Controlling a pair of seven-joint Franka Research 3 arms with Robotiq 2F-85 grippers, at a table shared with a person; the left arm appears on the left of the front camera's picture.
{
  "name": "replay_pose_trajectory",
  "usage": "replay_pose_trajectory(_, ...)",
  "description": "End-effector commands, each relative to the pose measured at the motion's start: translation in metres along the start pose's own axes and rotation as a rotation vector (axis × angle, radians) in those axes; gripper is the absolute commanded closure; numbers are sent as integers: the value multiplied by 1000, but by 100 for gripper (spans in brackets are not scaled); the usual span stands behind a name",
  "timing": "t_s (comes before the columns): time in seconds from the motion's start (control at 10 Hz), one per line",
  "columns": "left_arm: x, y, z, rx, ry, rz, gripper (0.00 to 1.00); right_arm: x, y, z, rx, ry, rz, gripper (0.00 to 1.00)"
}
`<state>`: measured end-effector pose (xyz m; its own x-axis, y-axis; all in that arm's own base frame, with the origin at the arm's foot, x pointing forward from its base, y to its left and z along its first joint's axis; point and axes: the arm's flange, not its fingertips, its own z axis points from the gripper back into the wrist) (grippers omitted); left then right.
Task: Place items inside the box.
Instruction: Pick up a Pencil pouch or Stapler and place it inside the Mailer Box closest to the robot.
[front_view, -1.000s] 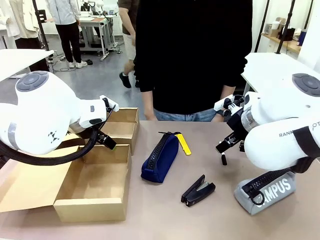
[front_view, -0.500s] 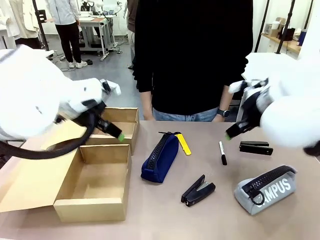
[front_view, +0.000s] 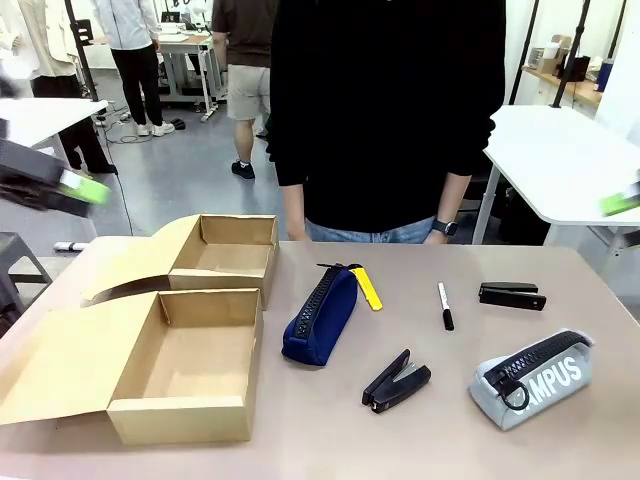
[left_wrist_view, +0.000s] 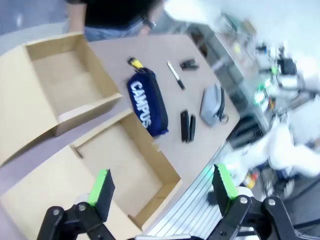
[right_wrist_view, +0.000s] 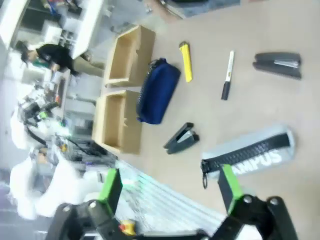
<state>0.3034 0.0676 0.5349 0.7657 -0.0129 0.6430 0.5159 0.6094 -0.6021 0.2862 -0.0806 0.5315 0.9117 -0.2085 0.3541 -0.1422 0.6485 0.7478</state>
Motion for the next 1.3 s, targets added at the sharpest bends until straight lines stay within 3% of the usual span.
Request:
replay_pose_trajectory(0.0, -41, 71, 38, -85, -368, 316, 0, -2, -58, 49, 168, -233, -245, 0)
replay_pose_trajectory(0.1, -71, 108, 61, -121, -571, 500, 0, -11, -89, 72, 234, -317, -329, 0)
replay_pose_trajectory(0.3, -115, 139, 51, -219, -807, 694, 0, -21, -137, 87, 336, -421, -446, 0)
replay_pose_trajectory(0.5, -116, 149, 23, -276, -817, 800, 0, -25, -173, 78, 358, -462, -555, 0)
replay_pose_trajectory(0.6, -106, 140, 7, -251, -806, 782, 0, -32, -149, 106, 302, -437, -516, 0)
replay_pose_trajectory(0.7, -106, 185, 95, -182, -693, 792, 0, -32, -149, 106, 302, -437, -516, 0)
replay_pose_trajectory(1.2, -106, 185, 95, -182, -693, 792, 0, -32, -149, 106, 302, -437, -516, 0)
